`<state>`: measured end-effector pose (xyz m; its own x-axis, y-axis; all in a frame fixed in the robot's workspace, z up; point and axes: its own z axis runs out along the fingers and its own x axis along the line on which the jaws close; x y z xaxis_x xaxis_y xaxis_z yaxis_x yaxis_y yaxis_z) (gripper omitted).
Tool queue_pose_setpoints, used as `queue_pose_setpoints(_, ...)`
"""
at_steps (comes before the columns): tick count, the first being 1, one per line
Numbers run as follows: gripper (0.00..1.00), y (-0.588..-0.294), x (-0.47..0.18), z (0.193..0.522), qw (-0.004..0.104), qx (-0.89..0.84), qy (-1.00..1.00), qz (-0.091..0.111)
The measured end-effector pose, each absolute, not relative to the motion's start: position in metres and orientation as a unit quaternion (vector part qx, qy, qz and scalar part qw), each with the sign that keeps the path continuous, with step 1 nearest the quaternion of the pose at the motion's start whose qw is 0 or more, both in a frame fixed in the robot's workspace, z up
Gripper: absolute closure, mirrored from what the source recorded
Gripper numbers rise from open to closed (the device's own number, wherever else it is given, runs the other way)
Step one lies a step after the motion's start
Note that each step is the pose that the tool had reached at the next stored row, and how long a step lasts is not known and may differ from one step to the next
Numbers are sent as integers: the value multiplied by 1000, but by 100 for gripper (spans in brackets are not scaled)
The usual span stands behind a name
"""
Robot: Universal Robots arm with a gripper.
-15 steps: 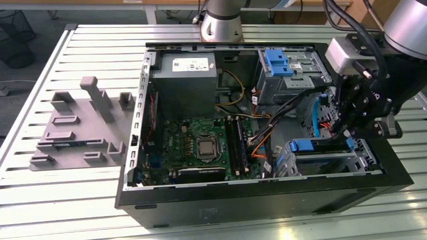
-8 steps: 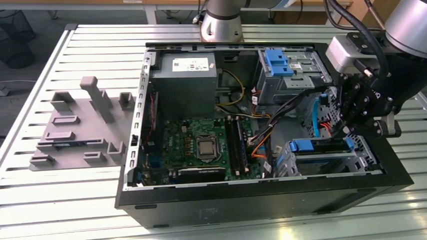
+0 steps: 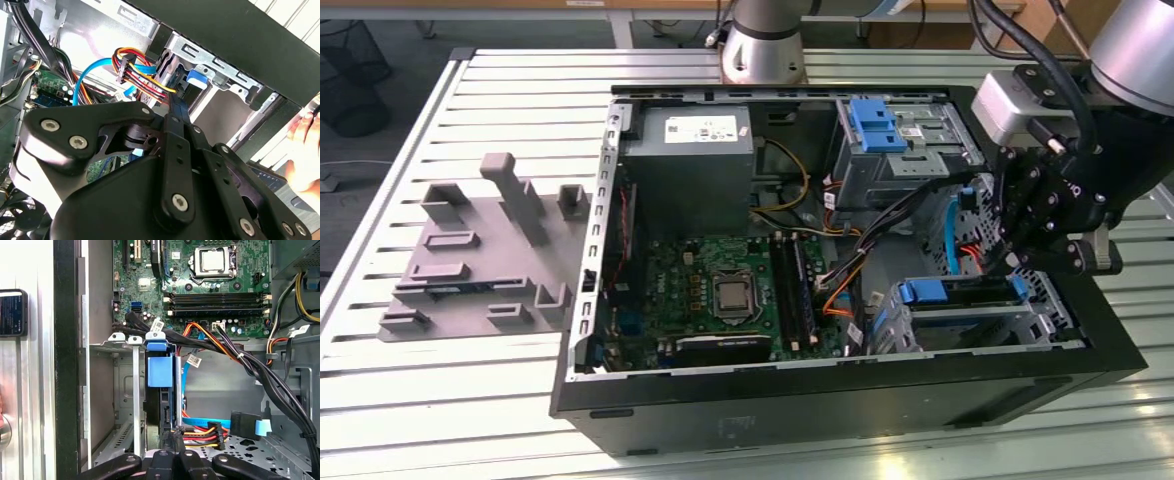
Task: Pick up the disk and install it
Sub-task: 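Insert the second disk wire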
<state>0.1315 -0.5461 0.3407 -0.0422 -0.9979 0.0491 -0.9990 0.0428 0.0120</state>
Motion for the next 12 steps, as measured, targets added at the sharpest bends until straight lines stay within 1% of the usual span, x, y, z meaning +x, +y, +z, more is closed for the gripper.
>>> queue_pose_setpoints(12, 89, -546, 126, 341, 21, 692, -722, 13)
